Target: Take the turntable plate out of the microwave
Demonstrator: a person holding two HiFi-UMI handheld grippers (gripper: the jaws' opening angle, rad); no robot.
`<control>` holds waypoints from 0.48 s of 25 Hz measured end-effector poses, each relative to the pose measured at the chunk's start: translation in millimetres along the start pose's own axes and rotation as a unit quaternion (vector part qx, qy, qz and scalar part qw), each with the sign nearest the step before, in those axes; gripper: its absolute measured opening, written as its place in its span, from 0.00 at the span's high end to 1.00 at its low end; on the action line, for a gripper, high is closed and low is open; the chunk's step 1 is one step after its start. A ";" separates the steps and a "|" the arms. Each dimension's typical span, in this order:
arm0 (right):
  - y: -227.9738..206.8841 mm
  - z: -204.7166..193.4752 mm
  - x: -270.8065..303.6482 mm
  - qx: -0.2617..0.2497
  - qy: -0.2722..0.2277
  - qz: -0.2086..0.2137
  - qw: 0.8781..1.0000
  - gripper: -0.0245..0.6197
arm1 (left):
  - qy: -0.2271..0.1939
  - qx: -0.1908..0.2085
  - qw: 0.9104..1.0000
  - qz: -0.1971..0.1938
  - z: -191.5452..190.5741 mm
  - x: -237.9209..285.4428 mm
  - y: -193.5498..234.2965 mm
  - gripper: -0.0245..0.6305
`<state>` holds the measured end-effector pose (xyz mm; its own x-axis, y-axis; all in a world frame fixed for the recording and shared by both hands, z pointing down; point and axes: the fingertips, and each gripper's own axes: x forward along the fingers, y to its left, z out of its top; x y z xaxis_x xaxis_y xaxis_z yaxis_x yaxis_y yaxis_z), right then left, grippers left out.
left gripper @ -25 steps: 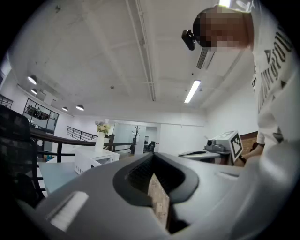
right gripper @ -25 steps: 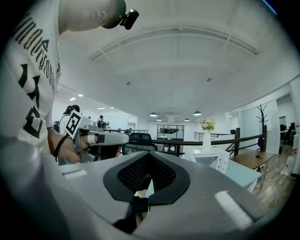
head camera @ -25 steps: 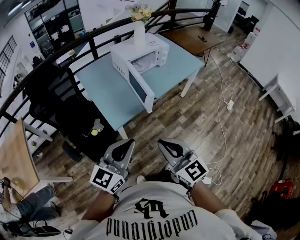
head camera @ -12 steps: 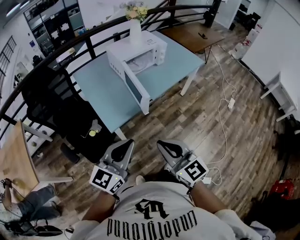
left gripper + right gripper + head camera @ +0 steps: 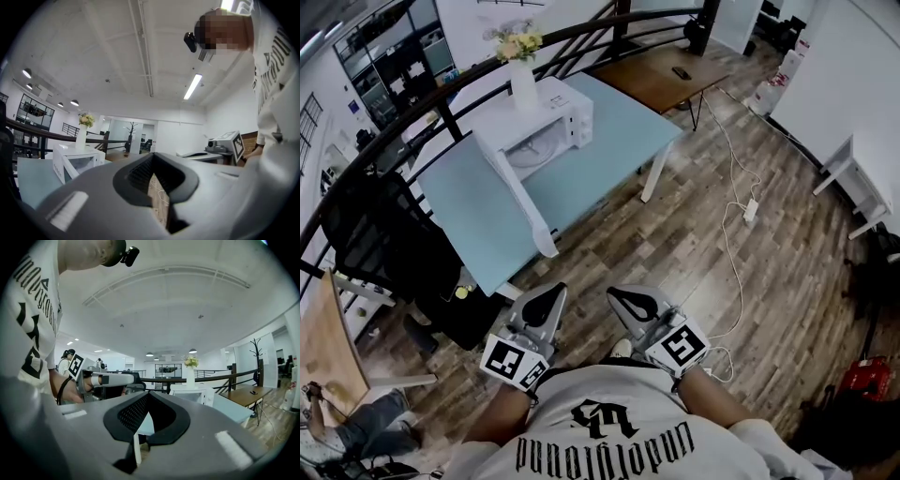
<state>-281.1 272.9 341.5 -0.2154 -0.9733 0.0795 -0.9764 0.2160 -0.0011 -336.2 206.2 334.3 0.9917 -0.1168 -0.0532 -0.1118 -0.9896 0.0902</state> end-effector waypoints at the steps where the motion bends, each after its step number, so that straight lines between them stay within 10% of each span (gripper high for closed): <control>1: -10.4 1.3 -5.8 -0.001 0.002 0.003 1.000 0.96 | -0.002 0.001 1.000 0.000 0.4 12.7 -5.1 0.89; 12: -95.0 1.8 -39.0 0.000 0.003 -0.015 1.000 0.96 | -0.007 -0.016 1.000 -0.008 -0.6 104.4 -23.4 0.89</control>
<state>-180.0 290.1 336.7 -0.1868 -0.9786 0.0859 -0.9822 0.1876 0.0012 -230.0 217.2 327.3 0.9924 -0.1028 -0.0681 -0.0941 -0.9883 0.1203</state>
